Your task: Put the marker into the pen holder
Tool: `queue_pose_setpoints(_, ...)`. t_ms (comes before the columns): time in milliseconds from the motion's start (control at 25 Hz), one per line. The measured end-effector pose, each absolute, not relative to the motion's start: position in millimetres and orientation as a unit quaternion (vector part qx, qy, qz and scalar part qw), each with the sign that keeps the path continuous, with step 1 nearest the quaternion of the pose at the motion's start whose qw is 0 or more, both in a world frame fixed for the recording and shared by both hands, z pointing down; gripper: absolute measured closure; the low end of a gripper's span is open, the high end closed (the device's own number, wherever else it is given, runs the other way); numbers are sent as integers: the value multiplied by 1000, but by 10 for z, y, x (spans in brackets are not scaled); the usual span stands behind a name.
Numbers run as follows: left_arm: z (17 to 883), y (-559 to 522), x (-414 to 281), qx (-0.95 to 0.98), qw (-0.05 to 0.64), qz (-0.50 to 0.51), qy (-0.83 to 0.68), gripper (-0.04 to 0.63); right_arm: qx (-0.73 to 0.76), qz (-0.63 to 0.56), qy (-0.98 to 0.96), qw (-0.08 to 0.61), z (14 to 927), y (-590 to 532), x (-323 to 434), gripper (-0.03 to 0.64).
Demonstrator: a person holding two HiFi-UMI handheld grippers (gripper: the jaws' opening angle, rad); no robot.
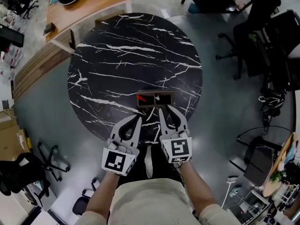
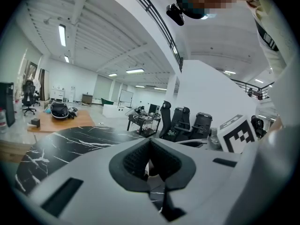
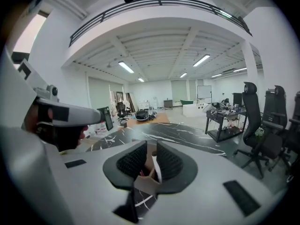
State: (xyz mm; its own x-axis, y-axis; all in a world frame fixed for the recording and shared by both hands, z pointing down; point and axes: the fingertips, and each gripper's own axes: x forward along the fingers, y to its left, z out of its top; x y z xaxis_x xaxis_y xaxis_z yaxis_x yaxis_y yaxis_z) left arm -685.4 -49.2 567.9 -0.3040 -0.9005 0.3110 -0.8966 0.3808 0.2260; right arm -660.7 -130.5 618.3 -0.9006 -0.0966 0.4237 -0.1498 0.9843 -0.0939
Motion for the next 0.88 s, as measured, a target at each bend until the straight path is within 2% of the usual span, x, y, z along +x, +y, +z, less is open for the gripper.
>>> queue_pose_setpoints(160, 5366, -480, -6841, 559, 174, -10, -811, 586, 67, 87, -972, 208, 5706, -1275, -6436, 598)
queue_pose_setpoints(480, 4774, -308, -6809, 552, 131, -25, -823, 586, 71, 59, -982, 165, 4866, -1258, -6216, 600)
queue_pose_setpoints(880, 4719, -6, -6794, 516, 132, -45, -845, 586, 55, 42, -982, 178, 4810, -1144, -6227, 601)
